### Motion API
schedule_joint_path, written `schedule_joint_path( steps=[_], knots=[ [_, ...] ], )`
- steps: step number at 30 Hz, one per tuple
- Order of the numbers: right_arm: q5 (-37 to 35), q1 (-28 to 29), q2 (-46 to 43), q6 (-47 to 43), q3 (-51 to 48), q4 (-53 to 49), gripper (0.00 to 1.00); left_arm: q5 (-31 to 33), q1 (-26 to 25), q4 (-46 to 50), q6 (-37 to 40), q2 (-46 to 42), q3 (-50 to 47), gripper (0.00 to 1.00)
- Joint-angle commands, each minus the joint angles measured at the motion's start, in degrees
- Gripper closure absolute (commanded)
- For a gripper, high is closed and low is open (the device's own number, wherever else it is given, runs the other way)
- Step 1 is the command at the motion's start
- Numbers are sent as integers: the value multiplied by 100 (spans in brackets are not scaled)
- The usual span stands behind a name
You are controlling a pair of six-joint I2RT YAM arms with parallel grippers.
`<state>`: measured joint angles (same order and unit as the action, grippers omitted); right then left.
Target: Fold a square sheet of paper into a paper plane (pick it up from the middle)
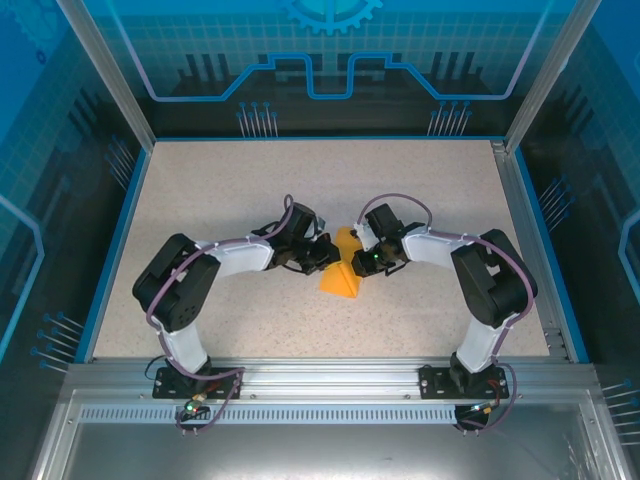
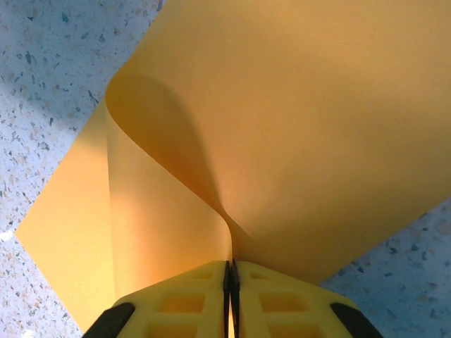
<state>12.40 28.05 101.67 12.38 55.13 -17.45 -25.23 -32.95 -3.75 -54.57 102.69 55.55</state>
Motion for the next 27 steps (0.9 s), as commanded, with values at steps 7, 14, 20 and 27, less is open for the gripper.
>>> schedule_joint_path(
  steps=[7, 14, 20, 27],
  knots=[
    [-18, -54, 116, -51, 127, -169, 88, -346, -8, -606, -303, 453, 112, 100],
    [-4, -59, 139, -51, 142, -187, 88, -244, -3, -383, -117, 610, 196, 100],
    [6, -54, 150, -54, 155, -186, 88, -211, -2, -361, -25, 855, 219, 100],
    [22, -66, 121, -29, 132, -161, 86, 16, -27, -52, 160, 1036, 150, 100]
  ],
)
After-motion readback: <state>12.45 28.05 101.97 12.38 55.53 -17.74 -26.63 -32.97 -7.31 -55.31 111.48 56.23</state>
